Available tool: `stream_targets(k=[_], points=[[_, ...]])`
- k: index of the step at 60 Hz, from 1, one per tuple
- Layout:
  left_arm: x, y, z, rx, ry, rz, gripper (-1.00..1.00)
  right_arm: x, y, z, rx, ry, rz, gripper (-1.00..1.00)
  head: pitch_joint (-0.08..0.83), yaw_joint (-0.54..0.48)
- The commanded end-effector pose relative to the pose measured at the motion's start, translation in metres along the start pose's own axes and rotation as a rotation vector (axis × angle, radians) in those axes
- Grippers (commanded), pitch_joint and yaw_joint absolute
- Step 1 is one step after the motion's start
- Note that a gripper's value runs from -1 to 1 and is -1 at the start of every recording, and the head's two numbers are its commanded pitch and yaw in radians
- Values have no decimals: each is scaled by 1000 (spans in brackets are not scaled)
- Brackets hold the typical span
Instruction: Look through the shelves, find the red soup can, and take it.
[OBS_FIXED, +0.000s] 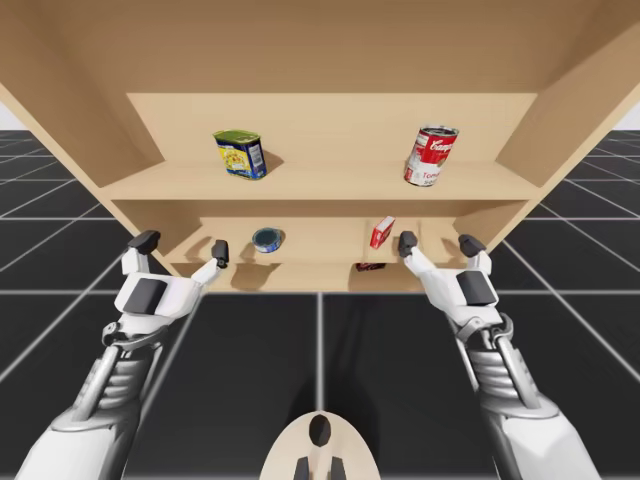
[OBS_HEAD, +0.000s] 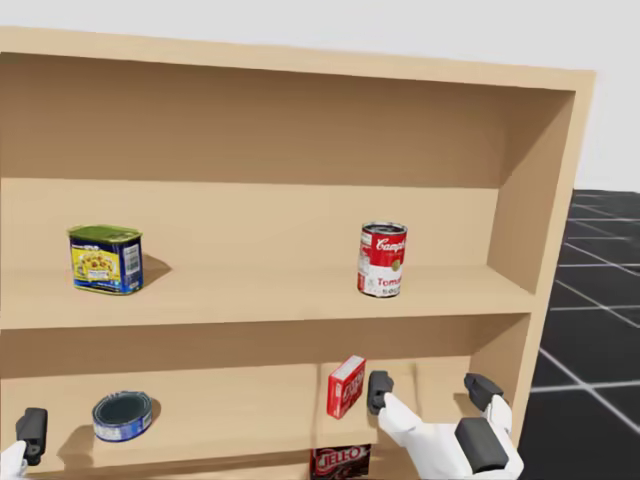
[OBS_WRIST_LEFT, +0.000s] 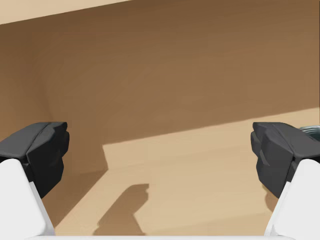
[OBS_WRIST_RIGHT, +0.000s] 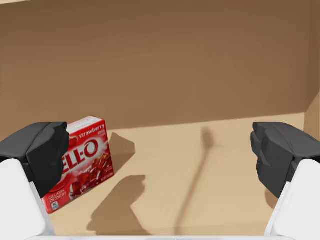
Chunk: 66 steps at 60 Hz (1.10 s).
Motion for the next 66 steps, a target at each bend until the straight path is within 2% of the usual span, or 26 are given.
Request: stream_targets(k=[1,13,19,27,37,43,46,54,66], points=[[0,0,0,0,0,1,-1000,-3,7,2,-2,-1,-33,-1000,145,-255],[0,0,0,0,0,2,-1000,7,12,9,11,-16,-34,-1000,150,-301],[0,1,0,2,2,4,-1000,34,21,26,48,-19,-43,-1000,151,-292],[-1,2,0,3,7,9,-1000,69,35,49,136,-16,-22,-1000,155,-285],[-2,3,-1,2,6,8,-1000,108,50,55,194,-62,30,-1000,160,-289],[-1,4,-1,3,4,10,-1000,124,56,47,201,-89,64,-1000,161,-288],[-2,4,-1,3,5,10,-1000,128,58,40,208,-82,60,-1000,161,-289],[-1,5,-1,4,2,12,-1000,127,63,18,219,-57,55,-1000,167,-284],[-1,5,-1,3,3,13,-1000,122,62,-21,180,-40,100,-1000,173,-277]])
